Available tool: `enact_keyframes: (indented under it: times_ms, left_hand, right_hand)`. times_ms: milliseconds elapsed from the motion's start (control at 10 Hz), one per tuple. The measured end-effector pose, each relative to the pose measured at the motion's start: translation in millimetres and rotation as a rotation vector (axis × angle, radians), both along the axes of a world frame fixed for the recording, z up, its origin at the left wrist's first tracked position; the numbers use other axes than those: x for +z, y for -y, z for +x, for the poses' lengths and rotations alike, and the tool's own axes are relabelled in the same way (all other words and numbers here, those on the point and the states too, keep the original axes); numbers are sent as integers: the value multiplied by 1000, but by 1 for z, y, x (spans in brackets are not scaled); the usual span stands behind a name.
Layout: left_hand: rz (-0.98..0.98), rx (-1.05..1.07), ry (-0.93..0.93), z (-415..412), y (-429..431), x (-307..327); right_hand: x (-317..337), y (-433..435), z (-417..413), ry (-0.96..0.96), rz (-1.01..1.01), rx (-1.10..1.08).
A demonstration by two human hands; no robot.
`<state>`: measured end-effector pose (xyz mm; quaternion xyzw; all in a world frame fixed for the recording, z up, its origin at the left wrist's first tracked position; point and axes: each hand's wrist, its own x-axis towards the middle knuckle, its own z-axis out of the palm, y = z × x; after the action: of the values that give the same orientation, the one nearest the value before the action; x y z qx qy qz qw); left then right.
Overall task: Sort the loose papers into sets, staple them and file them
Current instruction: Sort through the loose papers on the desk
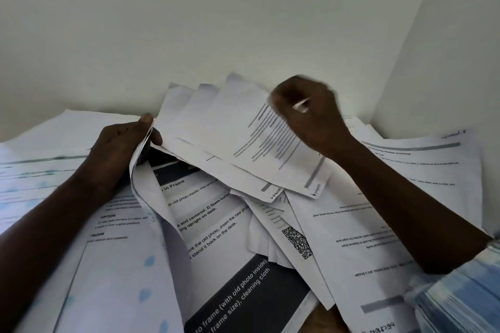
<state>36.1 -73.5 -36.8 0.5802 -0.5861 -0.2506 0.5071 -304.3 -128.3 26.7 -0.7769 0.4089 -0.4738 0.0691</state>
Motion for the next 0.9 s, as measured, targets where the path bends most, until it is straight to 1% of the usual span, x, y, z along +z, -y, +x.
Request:
enact_keyframes:
  times_ms: [100,200,300,400,500,600,700,800,900]
  left_hand:
    - [-3,-16,-30,-6,-5,3]
    - [-19,-1,-87,-16,-12,10]
    - [-12,9,-186,-24,-18,16]
    - [-10,6,-208,-26,-19,18]
    - [-6,-4,-207,-22,-18,17]
    - [-4,-10,-219,-19,-17,15]
    - [-4,-27,-231,-18,-16,14]
    - [6,-23,-215,-18,-15,14]
    - [2,-29,-218,-17,-15,14]
  right_hand:
    - [6,-31,31,-620,394,443]
    - [7,-49,48,-980,544,329]
    - [14,-43,44,-942,508,322]
    - [19,-30,33,-811,486,285]
    - [29,-28,27,-721,481,264]
    - [35,-24,22,-615,394,175]
    - [36,-20,19,-527,149,34]
    - [41,-23,18,-663,-24,-108]
    - [26,-24,23,-893,-252,-284]
